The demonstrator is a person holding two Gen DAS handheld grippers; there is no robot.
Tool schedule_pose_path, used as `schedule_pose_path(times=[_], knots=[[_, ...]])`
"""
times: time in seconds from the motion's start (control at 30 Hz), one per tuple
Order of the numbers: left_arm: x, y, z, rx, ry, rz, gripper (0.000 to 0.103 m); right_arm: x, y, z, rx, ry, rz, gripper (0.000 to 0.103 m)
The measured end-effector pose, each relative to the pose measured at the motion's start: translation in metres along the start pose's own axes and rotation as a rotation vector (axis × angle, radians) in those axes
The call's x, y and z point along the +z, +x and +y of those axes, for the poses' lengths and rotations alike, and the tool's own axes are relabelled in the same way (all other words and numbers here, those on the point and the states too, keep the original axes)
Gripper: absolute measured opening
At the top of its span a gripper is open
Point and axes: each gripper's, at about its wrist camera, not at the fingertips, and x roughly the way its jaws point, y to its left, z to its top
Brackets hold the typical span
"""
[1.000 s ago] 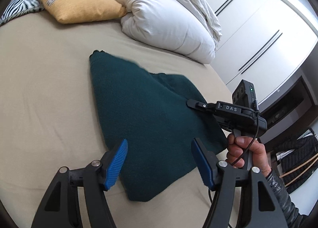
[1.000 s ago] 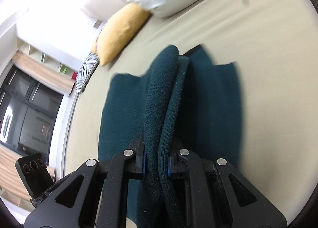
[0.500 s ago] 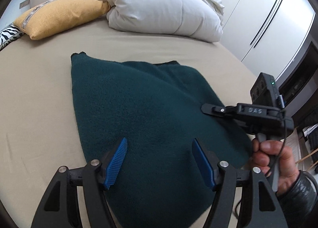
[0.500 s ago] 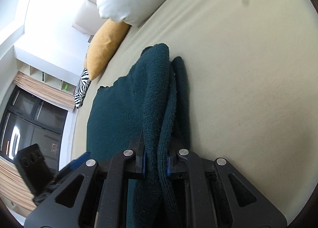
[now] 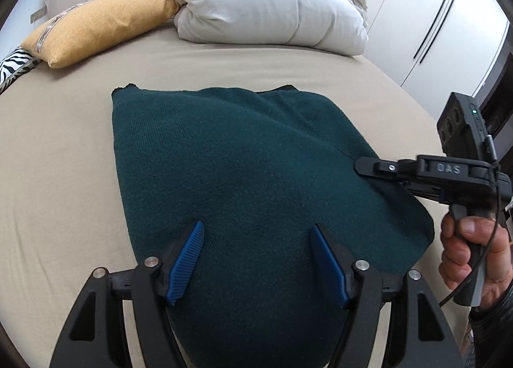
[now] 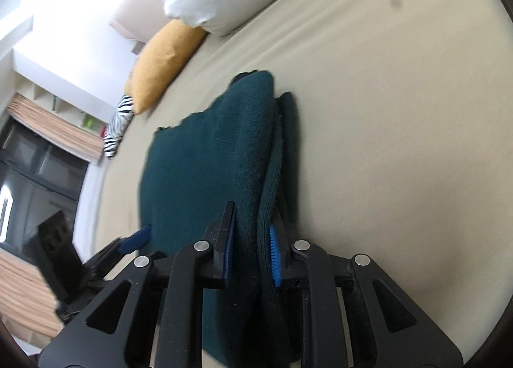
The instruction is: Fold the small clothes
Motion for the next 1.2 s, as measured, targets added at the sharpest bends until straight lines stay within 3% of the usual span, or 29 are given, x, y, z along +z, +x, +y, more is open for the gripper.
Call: schedule_pose_path(times=[0.13, 0.3, 0.37, 0.4, 0.43, 0.5, 0.6, 0.7, 0.83, 0.9, 1.13, 1.2], knots=[[0.002, 0.006, -0.002, 0.011, 0.003, 0.009, 0.071, 0.012, 0.015, -0.007, 0.003, 0.018, -0.014, 0.012], [0.001, 0.009, -0.002, 0.009, 0.019, 0.006, 0.071, 0.012, 0.024, -0.024, 0.082, 0.040, -0.044, 0.010], [0.000, 0.008, -0.002, 0.011, 0.028, 0.005, 0.071, 0.007, 0.015, -0.028, 0.112, 0.069, -0.044, 0.013], [-0.001, 0.009, -0.002, 0.017, 0.034, 0.007, 0.071, 0.004, 0.009, -0.029, 0.099, 0.091, -0.051, 0.025], [0.000, 0.009, -0.003, 0.024, 0.035, 0.008, 0.071, -0.001, -0.004, -0.027, 0.030, 0.108, -0.081, 0.029], [-0.001, 0.009, -0.006, 0.044, 0.043, 0.007, 0.071, -0.008, -0.028, -0.013, -0.043, 0.079, -0.162, 0.029], [-0.003, 0.010, -0.009, 0.062, 0.056, 0.000, 0.071, -0.026, -0.057, 0.026, 0.020, -0.041, -0.223, 0.029], [-0.004, 0.010, -0.010, 0.074, 0.068, -0.001, 0.071, -0.043, -0.049, 0.046, 0.029, -0.127, -0.170, 0.029], [-0.006, 0.011, -0.013, 0.091, 0.102, -0.001, 0.072, -0.057, -0.006, 0.022, -0.047, -0.098, -0.036, 0.023], [-0.005, 0.011, -0.011, 0.088, 0.102, -0.003, 0.072, -0.058, -0.006, 0.011, -0.021, -0.081, -0.068, 0.000], [-0.007, 0.011, -0.010, 0.092, 0.119, -0.015, 0.073, -0.055, -0.016, 0.008, -0.070, -0.056, -0.068, 0.000], [-0.007, 0.011, -0.011, 0.093, 0.124, -0.015, 0.073, -0.052, -0.031, 0.016, -0.110, -0.042, -0.097, 0.008]])
